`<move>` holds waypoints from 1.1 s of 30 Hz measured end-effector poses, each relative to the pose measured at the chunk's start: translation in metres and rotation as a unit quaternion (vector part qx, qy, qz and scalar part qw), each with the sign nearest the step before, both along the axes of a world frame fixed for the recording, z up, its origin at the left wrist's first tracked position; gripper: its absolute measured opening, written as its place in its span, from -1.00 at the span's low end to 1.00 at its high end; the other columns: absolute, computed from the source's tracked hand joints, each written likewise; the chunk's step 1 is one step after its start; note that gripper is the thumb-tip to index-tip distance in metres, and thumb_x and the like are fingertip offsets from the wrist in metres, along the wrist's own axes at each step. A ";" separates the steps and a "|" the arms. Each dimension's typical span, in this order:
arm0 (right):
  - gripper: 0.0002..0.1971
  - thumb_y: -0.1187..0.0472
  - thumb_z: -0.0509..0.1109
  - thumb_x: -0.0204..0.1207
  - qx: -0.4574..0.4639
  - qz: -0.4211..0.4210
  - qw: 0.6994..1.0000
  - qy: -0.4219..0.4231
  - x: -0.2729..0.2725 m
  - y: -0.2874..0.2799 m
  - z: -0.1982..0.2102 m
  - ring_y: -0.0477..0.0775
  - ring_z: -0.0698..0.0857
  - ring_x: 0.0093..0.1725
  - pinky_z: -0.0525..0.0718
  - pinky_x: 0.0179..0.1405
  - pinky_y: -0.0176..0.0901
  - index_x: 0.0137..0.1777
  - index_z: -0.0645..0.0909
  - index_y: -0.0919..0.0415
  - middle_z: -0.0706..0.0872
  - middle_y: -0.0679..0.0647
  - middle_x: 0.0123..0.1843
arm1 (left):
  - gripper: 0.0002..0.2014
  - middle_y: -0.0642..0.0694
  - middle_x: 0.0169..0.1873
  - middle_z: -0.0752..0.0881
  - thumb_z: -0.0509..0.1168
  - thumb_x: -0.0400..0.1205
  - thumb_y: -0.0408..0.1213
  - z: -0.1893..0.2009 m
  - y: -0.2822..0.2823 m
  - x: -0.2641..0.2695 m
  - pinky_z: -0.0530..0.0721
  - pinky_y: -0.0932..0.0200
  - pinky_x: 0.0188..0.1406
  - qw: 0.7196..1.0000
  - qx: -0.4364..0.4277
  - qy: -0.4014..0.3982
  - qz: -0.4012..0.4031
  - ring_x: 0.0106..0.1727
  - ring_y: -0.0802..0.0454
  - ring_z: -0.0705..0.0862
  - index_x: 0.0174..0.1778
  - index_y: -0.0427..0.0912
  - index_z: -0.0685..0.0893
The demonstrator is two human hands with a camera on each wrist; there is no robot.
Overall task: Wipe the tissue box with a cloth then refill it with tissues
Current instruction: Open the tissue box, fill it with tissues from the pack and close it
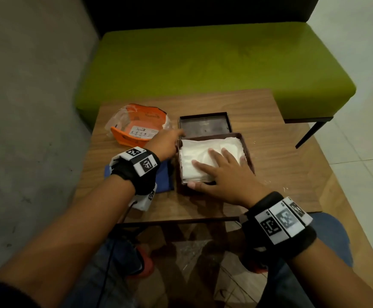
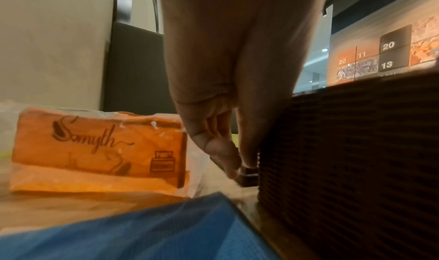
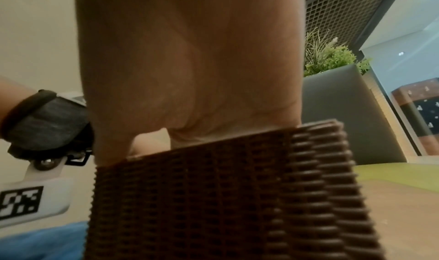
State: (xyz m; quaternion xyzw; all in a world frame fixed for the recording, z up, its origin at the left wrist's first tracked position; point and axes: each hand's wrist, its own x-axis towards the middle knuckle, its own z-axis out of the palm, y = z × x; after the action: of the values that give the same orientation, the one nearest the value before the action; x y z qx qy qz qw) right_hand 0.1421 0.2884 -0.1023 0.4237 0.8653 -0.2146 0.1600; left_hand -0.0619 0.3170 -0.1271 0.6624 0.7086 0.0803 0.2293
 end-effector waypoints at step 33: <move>-0.62 0.02 0.07 0.76 0.104 -0.319 0.780 0.528 0.026 0.017 0.041 -0.16 0.52 0.15 0.43 -0.04 -0.67 0.44 0.38 0.22 0.49 0.00 0.28 | -0.83 0.07 -0.62 0.54 0.28 0.66 -0.30 0.102 -0.050 0.003 0.60 0.28 -0.55 0.820 0.323 -0.432 0.191 -0.63 0.19 0.51 0.13 -0.24 0.61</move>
State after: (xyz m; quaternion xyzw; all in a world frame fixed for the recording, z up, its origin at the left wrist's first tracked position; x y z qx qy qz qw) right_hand 0.1683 0.3051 -0.0616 0.5101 0.6469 -0.3517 -0.4445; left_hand -0.0585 0.2669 -0.0253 0.4474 0.5829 0.6245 0.2648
